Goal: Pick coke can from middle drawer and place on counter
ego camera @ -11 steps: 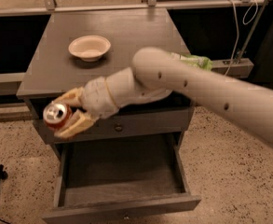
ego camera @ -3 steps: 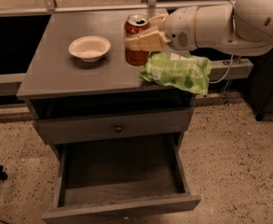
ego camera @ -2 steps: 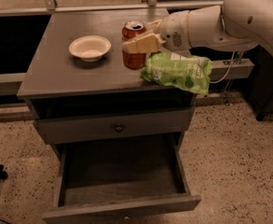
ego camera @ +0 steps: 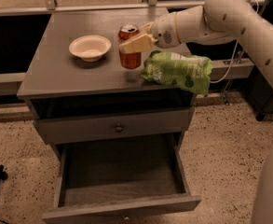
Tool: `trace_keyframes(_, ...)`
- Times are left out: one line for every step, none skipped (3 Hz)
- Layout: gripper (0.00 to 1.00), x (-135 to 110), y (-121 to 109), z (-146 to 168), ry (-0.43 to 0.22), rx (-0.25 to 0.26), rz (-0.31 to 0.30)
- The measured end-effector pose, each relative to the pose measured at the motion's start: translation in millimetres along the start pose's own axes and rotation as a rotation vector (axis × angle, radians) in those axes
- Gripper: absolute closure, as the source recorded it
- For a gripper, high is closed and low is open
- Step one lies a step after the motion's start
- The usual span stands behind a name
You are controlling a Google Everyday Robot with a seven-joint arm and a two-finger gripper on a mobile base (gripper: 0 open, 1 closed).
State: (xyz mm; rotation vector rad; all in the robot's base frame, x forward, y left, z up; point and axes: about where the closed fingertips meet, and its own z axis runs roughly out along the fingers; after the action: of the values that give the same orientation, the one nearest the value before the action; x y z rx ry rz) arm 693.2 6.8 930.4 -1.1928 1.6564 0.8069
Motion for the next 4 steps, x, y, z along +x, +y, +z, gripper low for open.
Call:
trace_keyframes(1.00,-7.0,-6.6,10.8,-0.017,-0.028,-0.106)
trace_keyframes(0.96,-1.0,-4.7,15.6,0.031,-0.046,-0.189)
trace_keyframes(0.66,31.3,2.2,15.8,0.045,-0.040,-0.169)
trace_keyframes(0.42,31.3,2.2,15.8,0.045,-0.040,-0.169)
